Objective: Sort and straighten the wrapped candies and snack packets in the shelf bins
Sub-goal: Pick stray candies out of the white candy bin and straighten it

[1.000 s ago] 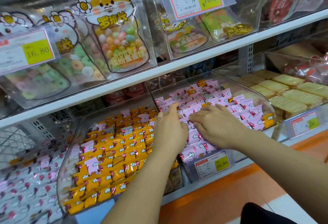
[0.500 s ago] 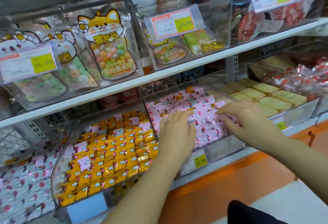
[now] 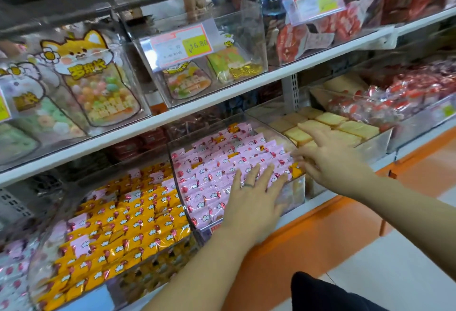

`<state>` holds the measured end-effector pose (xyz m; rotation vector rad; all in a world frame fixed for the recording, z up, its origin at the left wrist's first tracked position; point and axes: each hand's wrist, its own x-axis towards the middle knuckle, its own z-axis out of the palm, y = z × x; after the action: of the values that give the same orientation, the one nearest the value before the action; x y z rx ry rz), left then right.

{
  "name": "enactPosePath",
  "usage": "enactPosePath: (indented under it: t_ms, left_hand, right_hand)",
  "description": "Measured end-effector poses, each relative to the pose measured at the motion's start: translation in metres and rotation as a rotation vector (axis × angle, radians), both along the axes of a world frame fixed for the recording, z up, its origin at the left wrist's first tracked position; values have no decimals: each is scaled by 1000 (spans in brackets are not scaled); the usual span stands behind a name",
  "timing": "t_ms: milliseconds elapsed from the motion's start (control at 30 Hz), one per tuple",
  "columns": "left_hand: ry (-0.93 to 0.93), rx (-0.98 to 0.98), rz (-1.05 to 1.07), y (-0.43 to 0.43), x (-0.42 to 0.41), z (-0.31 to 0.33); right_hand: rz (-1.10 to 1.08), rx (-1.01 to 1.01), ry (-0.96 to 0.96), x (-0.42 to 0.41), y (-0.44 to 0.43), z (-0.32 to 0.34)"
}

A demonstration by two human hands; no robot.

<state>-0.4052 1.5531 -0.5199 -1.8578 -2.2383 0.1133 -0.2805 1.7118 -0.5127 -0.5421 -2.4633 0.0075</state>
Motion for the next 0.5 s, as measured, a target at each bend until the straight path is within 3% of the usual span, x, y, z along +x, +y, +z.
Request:
enactPosePath:
  t_ms: [133, 500]
  left_hand:
    - [35, 2, 14, 0, 0, -4]
    - [38, -20, 25, 2, 1, -7]
  right_hand:
    - [36, -18, -77, -10, 2, -10]
    - [145, 40, 150, -8, 2, -17]
